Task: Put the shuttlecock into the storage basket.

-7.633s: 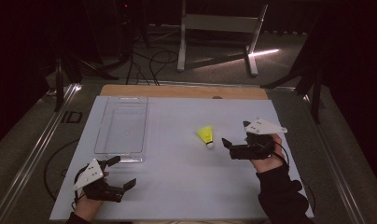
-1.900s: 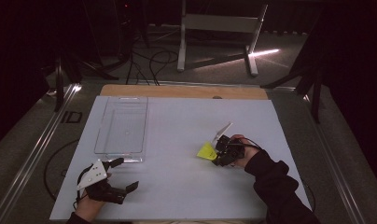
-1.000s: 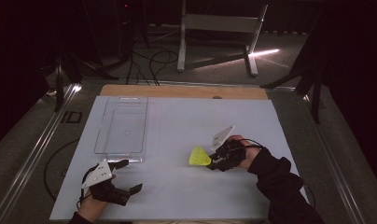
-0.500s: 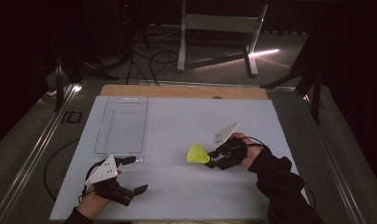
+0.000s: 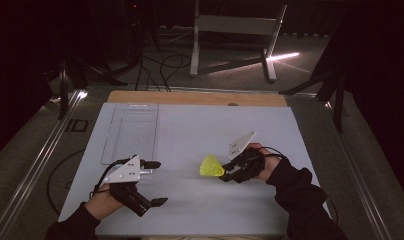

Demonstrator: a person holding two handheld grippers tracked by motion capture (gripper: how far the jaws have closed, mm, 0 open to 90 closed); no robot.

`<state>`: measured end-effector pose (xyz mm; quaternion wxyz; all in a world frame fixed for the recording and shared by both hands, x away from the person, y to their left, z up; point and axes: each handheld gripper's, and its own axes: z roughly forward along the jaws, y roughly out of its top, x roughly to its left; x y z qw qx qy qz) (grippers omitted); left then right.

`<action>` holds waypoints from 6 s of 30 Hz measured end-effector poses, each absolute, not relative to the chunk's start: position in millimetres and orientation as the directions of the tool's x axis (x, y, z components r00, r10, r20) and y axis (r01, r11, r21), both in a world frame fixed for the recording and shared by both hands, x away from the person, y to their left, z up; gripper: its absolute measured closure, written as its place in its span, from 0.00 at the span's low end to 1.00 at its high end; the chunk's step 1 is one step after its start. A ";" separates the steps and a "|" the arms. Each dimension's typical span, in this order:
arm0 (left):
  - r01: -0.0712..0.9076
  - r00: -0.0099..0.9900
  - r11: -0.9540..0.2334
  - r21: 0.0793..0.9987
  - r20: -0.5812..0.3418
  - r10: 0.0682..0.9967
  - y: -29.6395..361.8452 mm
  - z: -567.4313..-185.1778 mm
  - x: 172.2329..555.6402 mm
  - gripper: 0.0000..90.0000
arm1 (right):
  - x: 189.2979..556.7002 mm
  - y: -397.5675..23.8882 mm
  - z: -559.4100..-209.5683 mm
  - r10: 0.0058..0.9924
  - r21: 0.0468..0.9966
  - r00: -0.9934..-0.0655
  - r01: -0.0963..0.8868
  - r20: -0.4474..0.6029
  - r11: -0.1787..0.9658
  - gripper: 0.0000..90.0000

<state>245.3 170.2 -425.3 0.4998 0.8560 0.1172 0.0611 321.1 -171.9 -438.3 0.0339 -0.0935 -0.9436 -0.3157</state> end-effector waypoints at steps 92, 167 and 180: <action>-0.142 0.974 -0.770 0.622 0.225 0.003 69.8 -397.6 292.5 1.00 | 312.2 -166.6 -420.8 0.185 0.686 -0.978 0.200 0.097 0.699 0.10; 0.281 0.904 -0.785 0.552 0.123 0.410 255.9 -388.9 332.1 1.00 | 266.0 -264.8 -460.3 0.472 0.868 -0.882 0.222 -0.015 0.443 0.10; 0.319 0.904 -0.768 0.556 0.067 0.423 249.9 -411.6 335.2 1.00 | 266.0 -265.8 -465.6 0.470 0.865 -0.883 0.231 -0.007 0.446 0.10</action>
